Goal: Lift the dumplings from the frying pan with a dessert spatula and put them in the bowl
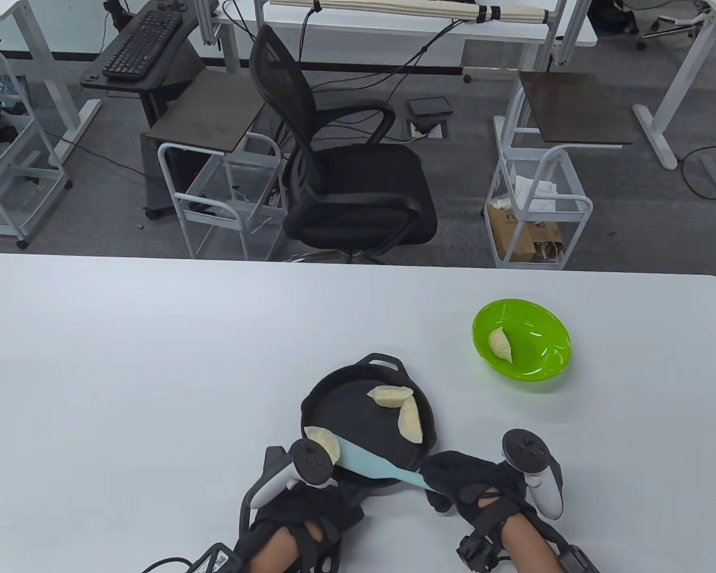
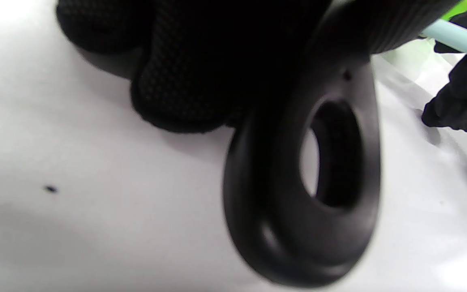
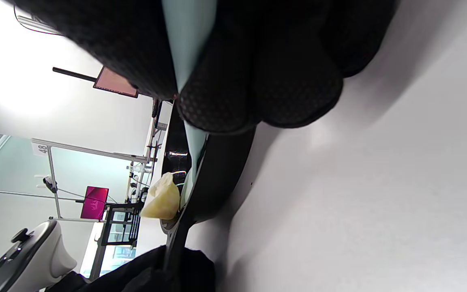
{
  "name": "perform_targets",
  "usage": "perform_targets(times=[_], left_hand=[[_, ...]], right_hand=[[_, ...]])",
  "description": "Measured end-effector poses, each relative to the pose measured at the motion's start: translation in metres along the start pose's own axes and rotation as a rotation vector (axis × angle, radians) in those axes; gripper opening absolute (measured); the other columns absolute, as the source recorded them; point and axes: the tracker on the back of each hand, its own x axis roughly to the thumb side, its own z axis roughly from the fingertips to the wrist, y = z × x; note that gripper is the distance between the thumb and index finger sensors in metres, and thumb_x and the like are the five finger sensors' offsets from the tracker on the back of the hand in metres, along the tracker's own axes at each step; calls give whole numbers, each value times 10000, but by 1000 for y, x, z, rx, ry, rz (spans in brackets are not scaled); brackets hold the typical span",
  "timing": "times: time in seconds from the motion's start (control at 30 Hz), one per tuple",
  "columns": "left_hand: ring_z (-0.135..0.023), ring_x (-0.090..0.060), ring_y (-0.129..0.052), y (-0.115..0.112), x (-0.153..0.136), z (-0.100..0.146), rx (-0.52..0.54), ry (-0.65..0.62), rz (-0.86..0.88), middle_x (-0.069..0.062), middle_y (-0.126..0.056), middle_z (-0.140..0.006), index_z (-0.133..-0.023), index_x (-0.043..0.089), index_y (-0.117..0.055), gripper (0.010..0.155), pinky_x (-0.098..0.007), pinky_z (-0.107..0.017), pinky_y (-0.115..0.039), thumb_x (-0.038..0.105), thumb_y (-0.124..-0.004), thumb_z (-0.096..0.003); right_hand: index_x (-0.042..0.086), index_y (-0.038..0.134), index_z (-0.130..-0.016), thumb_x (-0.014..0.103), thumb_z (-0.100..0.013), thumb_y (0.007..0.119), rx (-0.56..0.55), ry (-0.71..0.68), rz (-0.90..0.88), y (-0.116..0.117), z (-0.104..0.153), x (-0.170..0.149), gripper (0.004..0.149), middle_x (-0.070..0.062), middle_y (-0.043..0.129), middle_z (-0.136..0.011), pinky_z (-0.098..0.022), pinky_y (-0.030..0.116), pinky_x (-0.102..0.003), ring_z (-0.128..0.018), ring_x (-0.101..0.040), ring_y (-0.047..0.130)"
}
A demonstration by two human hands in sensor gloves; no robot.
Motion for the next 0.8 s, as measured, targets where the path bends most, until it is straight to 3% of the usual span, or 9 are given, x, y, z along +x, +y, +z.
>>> perform_targets(times=[0.8], left_hand=[[-425, -206, -1023, 0, -1, 0, -6, -2, 9, 84, -1043, -586, -949, 235, -671, 660, -465, -462, -775, 684, -699, -465]], right_hand=[[85, 747, -925, 308, -575, 812, -43, -13, -140, -1, 4, -2, 420, -124, 962, -678, -650, 618, -614, -593, -420, 891]])
